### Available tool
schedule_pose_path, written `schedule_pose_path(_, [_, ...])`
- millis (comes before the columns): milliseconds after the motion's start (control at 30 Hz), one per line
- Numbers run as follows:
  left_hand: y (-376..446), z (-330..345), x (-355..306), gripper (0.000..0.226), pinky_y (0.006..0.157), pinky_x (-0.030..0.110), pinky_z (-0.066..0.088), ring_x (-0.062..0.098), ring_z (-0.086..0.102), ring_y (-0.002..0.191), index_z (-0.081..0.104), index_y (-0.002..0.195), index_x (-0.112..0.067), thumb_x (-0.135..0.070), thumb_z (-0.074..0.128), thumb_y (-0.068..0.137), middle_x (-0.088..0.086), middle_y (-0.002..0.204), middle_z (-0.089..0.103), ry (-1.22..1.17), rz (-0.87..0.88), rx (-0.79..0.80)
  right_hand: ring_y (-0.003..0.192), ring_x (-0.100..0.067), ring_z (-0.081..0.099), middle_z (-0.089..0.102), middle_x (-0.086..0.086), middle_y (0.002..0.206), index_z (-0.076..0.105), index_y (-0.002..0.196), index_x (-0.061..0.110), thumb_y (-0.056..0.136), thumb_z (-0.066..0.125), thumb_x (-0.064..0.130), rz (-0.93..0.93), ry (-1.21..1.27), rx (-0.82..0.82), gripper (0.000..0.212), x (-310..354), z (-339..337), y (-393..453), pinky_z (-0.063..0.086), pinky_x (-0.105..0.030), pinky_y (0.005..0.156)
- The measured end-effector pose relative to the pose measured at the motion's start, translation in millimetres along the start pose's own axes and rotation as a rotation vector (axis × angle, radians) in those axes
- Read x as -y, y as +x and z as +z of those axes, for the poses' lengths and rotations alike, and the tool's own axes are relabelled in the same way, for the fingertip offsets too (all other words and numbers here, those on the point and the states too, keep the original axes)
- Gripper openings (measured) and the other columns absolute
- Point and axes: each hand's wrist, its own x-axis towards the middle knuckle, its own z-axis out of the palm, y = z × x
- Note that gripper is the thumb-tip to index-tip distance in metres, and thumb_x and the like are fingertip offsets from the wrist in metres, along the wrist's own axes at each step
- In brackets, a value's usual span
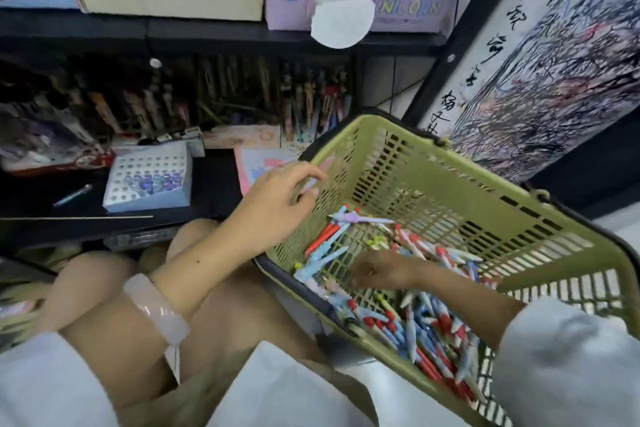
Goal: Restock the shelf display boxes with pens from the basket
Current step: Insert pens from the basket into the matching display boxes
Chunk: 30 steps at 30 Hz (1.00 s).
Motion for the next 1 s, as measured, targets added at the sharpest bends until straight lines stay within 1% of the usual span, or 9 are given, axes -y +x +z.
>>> schedule_pose_path(67, [0, 3, 3, 0.02, 0.082, 0.003, 0.032, -0.002, 0.046, 0.102, 0.058, 0.108, -0.026, -0.017, 0.05, 0.092, -0.023, 0.106, 0.054, 0.006, 0.002, -0.017, 0.073, -0.019, 0.048, 0.049, -0.005, 0.088, 0.049, 0.11, 0.001, 0.093, 0.056, 0.031, 0.005, 0.105, 0.115, 0.035, -5, 29, 10, 0.041, -0.029, 0.064])
schedule_pose_path(133, [0, 4, 4, 0.022, 0.083, -0.006, 0.024, -0.008, 0.041, 0.102, 0.06, 0.108, -0.024, -0.013, 0.05, 0.092, -0.027, 0.102, 0.049, 0.018, 0.015, -0.032, 0.068, -0.01, 0.041, 0.041, 0.005, 0.085, 0.04, 0.107, 0.013, 0.089, 0.061, 0.028, 0.031, 0.175, 0.104, 0.032, -5, 47, 18, 0.036, -0.023, 0.057])
schedule_pose_path(300, [1, 6, 1, 0.02, 0.081, -0.006, 0.024, -0.014, 0.039, 0.095, 0.062, 0.105, -0.018, -0.008, 0.052, 0.09, -0.034, 0.096, 0.047, 0.006, 0.024, -0.083, 0.086, -0.017, 0.036, 0.03, 0.01, 0.089, 0.032, 0.1, 0.032, 0.083, 0.064, 0.03, 0.021, 0.069, 0.018, 0.036, -4, 64, 29, 0.033, -0.027, 0.072])
schedule_pose_path(500, [1, 7, -1, 0.022, 0.079, -0.004, 0.027, -0.009, 0.041, 0.091, 0.062, 0.104, -0.02, -0.009, 0.05, 0.09, -0.032, 0.092, 0.047, 0.032, 0.008, -0.1, 0.086, -0.014, 0.045, 0.046, 0.002, 0.099, 0.038, 0.127, 0.014, 0.084, 0.064, 0.031, 0.057, 0.074, 0.072, 0.053, 2, 58, 30, 0.037, -0.025, 0.07])
schedule_pose_path(633, [-1, 8, -1, 0.022, 0.072, 0.017, 0.032, 0.001, 0.047, 0.094, 0.061, 0.104, -0.024, -0.011, 0.049, 0.09, -0.022, 0.095, 0.053, 0.034, -0.025, -0.104, 0.106, -0.017, 0.042, 0.038, -0.011, 0.14, 0.022, 0.143, 0.011, 0.086, 0.063, 0.026, 0.072, 0.203, 0.108, 0.071, -3, 65, 28, 0.036, -0.025, 0.082])
schedule_pose_path(767, [-3, 6, -4, 0.023, 0.066, 0.006, 0.034, -0.007, 0.05, 0.076, 0.061, 0.105, -0.024, -0.011, 0.049, 0.09, -0.017, 0.098, 0.055, 0.023, -0.052, -0.088, 0.096, -0.012, 0.046, 0.048, -0.008, 0.123, 0.028, 0.141, 0.009, 0.084, 0.064, 0.016, 0.096, 0.329, 0.038, 0.069, -2, 71, 28, 0.04, -0.02, 0.073])
schedule_pose_path(833, [-4, 4, -5, 0.023, 0.064, 0.002, 0.033, -0.001, 0.052, 0.067, 0.06, 0.106, -0.025, -0.012, 0.048, 0.091, -0.015, 0.103, 0.055, 0.008, -0.054, -0.06, 0.094, -0.013, 0.051, 0.051, 0.0, 0.114, 0.027, 0.142, 0.008, 0.084, 0.063, 0.015, 0.114, 0.365, 0.003, 0.069, -1, 71, 24, 0.041, -0.02, 0.075])
schedule_pose_path(933, [-4, -1, -8, 0.022, 0.051, 0.012, 0.036, 0.009, 0.046, 0.05, 0.058, 0.108, -0.028, -0.016, 0.047, 0.093, -0.002, 0.109, 0.059, -0.025, -0.096, -0.001, 0.131, -0.025, 0.037, 0.035, -0.005, 0.146, 0.014, 0.148, 0.009, 0.085, 0.061, 0.015, 0.122, 0.481, -0.077, 0.079, -6, 50, 9, 0.033, -0.024, 0.096])
schedule_pose_path(1000, [-1, -1, -12, 0.02, 0.047, 0.014, 0.032, 0.007, 0.037, 0.047, 0.058, 0.107, -0.027, -0.017, 0.047, 0.093, 0.007, 0.095, 0.062, -0.001, -0.107, -0.001, 0.126, -0.026, 0.043, 0.041, -0.009, 0.141, 0.021, 0.147, 0.011, 0.087, 0.058, 0.009, 0.081, 0.613, -0.168, 0.07, -6, 25, -8, 0.035, -0.027, 0.098])
